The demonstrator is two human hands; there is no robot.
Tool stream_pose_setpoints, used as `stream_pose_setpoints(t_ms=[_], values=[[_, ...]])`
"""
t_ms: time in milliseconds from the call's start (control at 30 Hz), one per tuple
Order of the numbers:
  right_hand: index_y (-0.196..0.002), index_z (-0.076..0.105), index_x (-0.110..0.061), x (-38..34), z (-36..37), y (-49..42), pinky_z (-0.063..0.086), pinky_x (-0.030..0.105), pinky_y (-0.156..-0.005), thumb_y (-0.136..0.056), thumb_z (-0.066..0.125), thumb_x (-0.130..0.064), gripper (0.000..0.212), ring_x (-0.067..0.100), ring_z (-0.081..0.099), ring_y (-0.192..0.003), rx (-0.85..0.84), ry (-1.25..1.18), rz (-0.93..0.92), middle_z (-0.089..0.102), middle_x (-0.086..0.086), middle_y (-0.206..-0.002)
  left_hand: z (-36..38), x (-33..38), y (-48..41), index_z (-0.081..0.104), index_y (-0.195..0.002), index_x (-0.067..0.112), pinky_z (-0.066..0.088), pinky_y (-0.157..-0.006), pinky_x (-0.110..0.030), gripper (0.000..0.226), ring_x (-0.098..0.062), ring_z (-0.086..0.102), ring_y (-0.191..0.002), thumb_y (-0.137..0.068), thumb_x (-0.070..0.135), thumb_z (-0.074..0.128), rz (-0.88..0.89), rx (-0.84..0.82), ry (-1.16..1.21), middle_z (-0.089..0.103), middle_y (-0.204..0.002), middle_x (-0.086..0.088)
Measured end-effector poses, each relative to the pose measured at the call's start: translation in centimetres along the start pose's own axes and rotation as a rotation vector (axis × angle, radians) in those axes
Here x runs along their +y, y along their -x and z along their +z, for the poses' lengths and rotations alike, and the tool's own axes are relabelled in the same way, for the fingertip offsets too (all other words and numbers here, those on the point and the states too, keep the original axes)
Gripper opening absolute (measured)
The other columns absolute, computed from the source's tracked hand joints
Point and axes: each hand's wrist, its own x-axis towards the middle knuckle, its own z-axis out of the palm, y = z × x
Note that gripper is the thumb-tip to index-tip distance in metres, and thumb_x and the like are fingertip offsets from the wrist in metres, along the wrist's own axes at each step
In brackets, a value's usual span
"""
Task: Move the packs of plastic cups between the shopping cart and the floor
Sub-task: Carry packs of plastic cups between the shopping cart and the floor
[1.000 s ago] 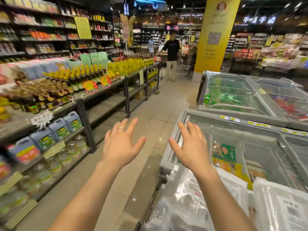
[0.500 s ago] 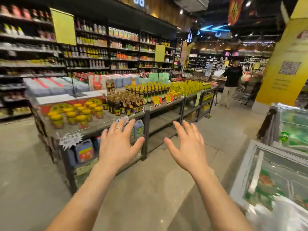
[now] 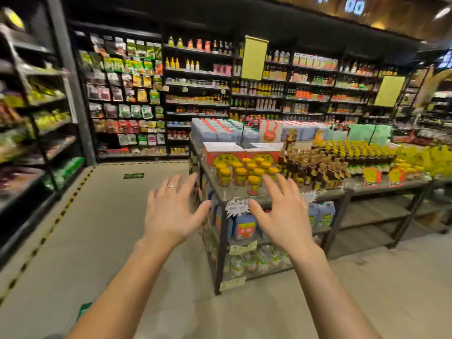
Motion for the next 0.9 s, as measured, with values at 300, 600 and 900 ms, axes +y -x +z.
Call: stream_pose_setpoints(t_ms=[300,600,900], values=[[-0.148,0.038,-0.029,-8.5,10.3,-10.9,0.025,0.047,-0.114,-0.083,0.038,-0.063,0.074,0.033,0.022,-0.145,-0.012,-0.093,-0.176,0.034,0.008,-0.155,1.4,-12.4,-6.0,0.022,-0.153,0.036,0.021,-0.118,-0.045,0.082,-0.02,0.022,-0.146,-0.081,0.074,0.018,-0.206,0.049,-0.128,0.029,-0.158,0.0],[-0.149,0.034,-0.032,-13.1,22.4,-27.7,0.022,0.047,-0.116,-0.084,0.036,-0.065,0.073,0.03,0.02,-0.146,-0.036,-0.184,-0.25,0.029,0.005,-0.158,6.3,-21.3,-20.5,0.029,-0.151,0.031,0.027,-0.115,-0.047,0.079,-0.023,0.029,-0.145,-0.085,0.074,0.026,-0.275,0.103,-0.23,0.035,-0.156,-0.003],[-0.152,0.026,-0.035,-17.5,30.9,-42.4,0.012,0.046,-0.119,-0.089,0.039,-0.064,0.071,0.028,0.013,-0.148,-0.088,-0.203,-0.326,0.023,0.004,-0.16,10.7,-29.0,-33.4,0.027,-0.152,0.034,0.022,-0.117,-0.048,0.071,-0.023,0.022,-0.146,-0.09,0.068,0.036,-0.351,0.117,-0.262,0.028,-0.159,-0.001]])
